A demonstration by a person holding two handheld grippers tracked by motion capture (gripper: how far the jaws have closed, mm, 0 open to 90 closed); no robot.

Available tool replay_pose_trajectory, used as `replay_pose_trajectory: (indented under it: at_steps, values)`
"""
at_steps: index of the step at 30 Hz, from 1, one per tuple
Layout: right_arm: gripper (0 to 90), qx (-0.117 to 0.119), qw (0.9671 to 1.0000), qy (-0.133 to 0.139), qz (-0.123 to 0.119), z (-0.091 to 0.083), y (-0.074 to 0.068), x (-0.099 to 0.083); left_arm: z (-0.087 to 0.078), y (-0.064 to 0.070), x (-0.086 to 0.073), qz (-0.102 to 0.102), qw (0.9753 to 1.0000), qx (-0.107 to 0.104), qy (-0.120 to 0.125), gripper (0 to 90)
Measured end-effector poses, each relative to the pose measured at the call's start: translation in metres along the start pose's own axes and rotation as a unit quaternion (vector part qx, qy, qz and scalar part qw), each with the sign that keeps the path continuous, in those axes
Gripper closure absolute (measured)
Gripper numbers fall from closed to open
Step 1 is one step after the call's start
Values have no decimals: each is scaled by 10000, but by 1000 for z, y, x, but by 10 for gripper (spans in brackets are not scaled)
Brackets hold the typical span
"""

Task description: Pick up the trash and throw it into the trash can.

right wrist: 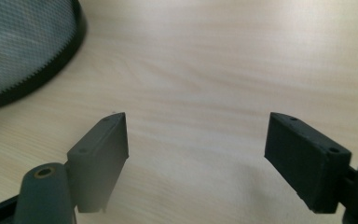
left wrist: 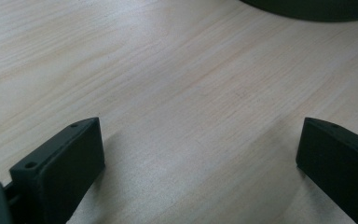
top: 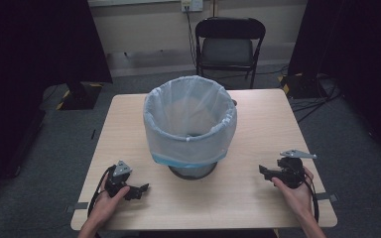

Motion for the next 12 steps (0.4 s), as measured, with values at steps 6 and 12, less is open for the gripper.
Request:
replay_pose_trajectory:
  at_steps: [6, 12]
  values:
    - [200, -398, 9991, -152, -78, 15, 10, -11, 0, 0, 0, 1, 10000, 1, 0, 2]
    - [190, -609, 9976, -23, -318, 18, 8, -14, 0, 0, 0, 5, 10000, -1, -1, 2]
Point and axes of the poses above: each handheld gripper's, and its own axes: z roughly forward along the jaws, x roughly out of its top, y roughly to its right, the point moved 4 cm from there along z, roughly forward along the jaws, and after that the axes turned 5 degrees about -y, right-handed, at the moved point
